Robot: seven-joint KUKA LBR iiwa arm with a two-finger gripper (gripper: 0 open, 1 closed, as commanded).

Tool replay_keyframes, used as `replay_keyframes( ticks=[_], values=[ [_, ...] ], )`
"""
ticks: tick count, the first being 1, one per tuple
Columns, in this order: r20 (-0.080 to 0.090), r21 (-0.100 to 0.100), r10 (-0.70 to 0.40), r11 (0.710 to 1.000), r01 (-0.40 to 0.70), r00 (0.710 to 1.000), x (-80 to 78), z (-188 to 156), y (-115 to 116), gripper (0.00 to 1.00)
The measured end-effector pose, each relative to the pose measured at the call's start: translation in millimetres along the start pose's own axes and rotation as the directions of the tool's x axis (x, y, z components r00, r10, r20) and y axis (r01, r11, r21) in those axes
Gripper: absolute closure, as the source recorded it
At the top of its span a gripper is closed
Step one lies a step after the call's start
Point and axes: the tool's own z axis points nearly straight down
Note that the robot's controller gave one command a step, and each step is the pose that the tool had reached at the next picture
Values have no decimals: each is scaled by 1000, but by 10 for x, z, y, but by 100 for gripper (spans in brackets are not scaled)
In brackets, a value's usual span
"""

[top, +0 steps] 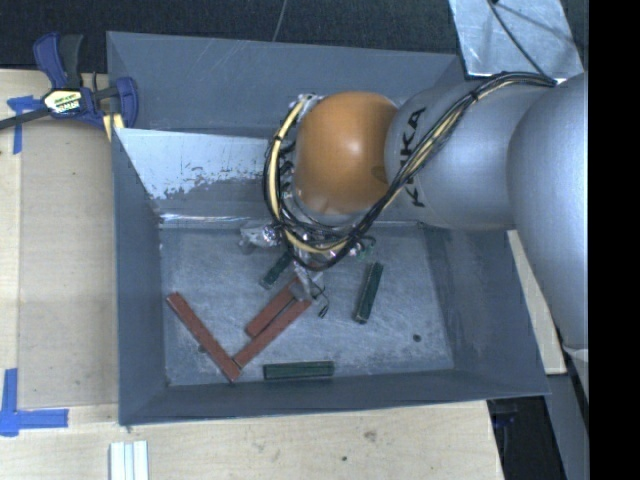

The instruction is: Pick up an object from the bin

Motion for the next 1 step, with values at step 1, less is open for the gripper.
replay_keyframes(
  ticks=[1],
  values=[
    [5, 2, -117, 993, 117, 993, -80, -2, -27, 100]
  ],
)
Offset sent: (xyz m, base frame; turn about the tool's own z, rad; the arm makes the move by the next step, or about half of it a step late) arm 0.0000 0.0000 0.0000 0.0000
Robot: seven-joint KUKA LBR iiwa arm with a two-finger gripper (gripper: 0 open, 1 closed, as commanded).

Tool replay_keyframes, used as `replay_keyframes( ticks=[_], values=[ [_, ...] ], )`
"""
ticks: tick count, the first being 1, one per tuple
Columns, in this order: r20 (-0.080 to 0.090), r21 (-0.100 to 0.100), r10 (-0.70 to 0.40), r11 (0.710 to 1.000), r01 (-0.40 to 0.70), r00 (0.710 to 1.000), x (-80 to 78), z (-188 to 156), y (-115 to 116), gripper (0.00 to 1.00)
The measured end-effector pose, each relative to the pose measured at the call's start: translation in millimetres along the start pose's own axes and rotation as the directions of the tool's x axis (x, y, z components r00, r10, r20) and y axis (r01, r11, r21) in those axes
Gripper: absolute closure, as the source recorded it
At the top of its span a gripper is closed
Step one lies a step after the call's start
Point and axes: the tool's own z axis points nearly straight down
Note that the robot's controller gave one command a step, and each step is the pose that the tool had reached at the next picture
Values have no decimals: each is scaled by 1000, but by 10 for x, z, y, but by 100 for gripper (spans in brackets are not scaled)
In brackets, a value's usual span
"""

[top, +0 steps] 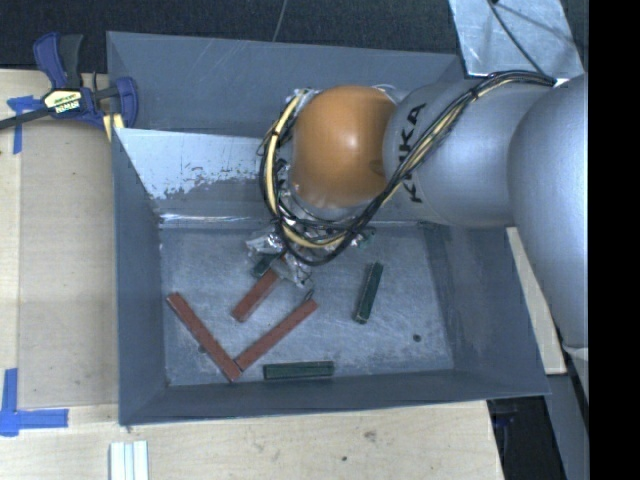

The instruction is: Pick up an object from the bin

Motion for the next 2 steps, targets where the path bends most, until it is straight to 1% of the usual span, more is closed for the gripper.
replay_keyframes(
  ticks=[1, 2],
  values=[
    [0, 0, 1, 1000, -1, 1000, 0, 1, -1, 100],
    [-4, -3, 4, 1000, -4, 1000, -4, -511, -3, 100]
  ],
)
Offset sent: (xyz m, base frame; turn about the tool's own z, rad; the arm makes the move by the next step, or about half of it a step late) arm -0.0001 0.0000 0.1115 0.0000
